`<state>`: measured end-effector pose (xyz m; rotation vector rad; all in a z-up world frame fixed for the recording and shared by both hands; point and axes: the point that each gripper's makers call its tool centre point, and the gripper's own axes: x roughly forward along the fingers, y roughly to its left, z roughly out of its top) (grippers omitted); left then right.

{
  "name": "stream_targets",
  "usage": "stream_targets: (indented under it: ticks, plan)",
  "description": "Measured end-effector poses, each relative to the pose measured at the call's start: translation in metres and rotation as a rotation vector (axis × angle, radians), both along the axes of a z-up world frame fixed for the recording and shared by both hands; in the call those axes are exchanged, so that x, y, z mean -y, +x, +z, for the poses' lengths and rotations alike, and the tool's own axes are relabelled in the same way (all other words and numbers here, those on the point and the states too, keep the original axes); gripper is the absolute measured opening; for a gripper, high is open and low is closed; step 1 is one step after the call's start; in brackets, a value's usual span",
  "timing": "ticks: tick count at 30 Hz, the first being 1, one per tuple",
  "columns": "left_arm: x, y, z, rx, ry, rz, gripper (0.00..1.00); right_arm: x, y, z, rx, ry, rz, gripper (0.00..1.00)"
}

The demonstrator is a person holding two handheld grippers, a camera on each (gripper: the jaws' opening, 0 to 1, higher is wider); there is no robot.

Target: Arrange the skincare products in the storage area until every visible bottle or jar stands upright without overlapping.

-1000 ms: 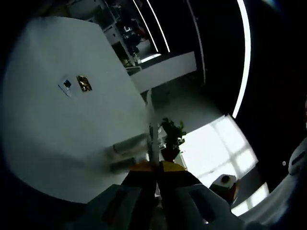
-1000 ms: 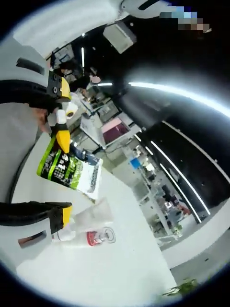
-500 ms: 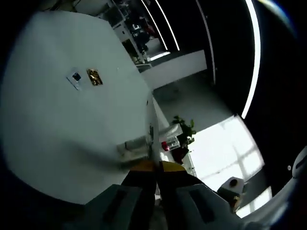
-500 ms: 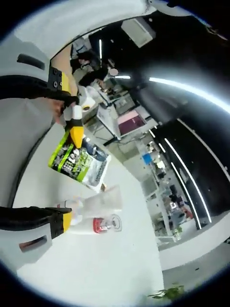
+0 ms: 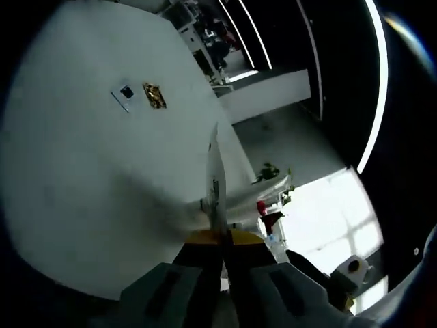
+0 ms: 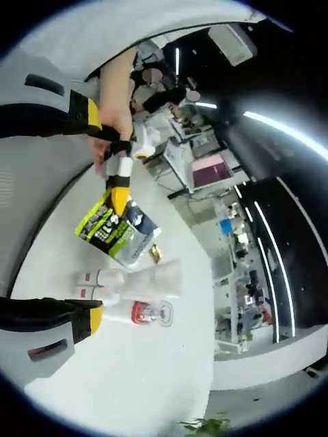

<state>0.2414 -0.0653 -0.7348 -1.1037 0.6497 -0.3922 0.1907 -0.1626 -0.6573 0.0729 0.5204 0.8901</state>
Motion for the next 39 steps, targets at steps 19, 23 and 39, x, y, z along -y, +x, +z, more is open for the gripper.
stream_targets:
  ticks: [19, 23, 39]
  plan:
    - [0.013, 0.012, -0.044, -0.092, 0.057, -0.007, 0.00, 0.024, 0.015, -0.010, -0.003, 0.000, -0.115, 0.96]
    - [0.008, 0.011, -0.052, -0.107, 0.091, 0.001, 0.00, 0.022, 0.013, -0.012, 0.010, -0.022, -0.100, 0.96]
    - [-0.006, 0.014, -0.061, -0.071, 0.317, -0.062, 0.10, 0.019, 0.012, -0.013, 0.015, -0.040, -0.086, 0.95]
